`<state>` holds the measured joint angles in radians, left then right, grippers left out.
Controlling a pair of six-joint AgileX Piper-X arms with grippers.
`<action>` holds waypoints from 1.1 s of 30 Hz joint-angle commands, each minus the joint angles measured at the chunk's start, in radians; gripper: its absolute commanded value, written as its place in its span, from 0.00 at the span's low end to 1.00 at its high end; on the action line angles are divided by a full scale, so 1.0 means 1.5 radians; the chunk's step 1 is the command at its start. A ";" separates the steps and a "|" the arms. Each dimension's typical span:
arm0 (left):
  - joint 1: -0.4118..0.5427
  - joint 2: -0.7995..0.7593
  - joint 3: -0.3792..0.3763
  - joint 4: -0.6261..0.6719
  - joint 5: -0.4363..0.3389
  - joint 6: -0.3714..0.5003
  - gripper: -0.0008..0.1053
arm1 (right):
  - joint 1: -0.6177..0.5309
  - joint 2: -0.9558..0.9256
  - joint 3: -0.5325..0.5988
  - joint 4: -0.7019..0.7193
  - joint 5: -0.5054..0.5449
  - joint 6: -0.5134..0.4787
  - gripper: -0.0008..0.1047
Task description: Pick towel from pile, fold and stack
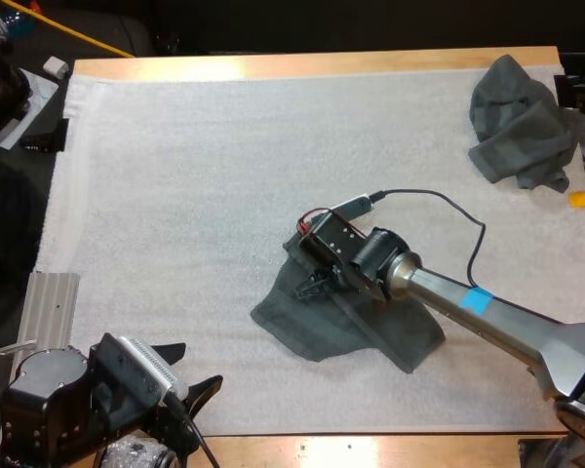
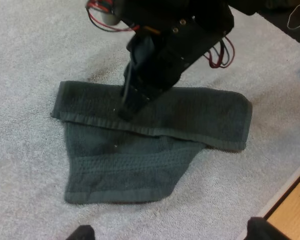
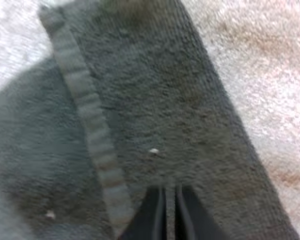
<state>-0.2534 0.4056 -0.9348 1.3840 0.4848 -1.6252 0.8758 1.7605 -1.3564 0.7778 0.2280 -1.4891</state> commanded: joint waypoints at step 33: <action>-0.004 0.002 -0.003 0.002 0.004 -0.002 0.57 | -0.033 0.092 -0.017 -0.051 -0.115 0.059 0.42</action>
<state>-0.2534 0.4056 -0.9348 1.3844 0.4848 -1.6252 0.8330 1.9029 -1.3796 0.7099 0.0549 -1.3916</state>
